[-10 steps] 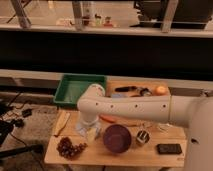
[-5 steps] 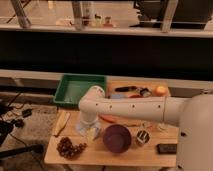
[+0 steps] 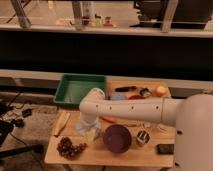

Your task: Place towel in tray

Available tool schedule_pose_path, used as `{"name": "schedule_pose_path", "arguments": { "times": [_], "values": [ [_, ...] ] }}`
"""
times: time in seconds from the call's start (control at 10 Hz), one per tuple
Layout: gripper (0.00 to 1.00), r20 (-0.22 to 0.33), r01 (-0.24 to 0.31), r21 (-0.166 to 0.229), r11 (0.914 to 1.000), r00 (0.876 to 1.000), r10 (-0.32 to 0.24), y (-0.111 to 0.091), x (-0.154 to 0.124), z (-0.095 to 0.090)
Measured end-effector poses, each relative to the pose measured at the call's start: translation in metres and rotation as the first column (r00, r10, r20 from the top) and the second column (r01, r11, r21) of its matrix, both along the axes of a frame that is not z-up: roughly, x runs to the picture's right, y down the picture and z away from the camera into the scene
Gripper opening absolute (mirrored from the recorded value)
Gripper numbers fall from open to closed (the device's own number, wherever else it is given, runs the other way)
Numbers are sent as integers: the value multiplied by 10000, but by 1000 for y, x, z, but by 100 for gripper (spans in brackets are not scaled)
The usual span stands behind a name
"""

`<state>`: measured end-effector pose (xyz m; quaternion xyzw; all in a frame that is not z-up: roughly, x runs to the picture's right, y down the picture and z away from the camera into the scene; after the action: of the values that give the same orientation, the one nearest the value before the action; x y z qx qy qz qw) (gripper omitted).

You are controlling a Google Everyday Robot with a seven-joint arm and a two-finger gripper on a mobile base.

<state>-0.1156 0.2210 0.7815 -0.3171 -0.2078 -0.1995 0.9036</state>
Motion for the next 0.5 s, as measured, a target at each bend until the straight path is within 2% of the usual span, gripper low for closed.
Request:
{"name": "schedule_pose_path", "arguments": {
  "times": [0.5],
  "values": [
    [80, -143, 66, 32, 10000, 9999, -65, -2, 4, 17]
  ]
}}
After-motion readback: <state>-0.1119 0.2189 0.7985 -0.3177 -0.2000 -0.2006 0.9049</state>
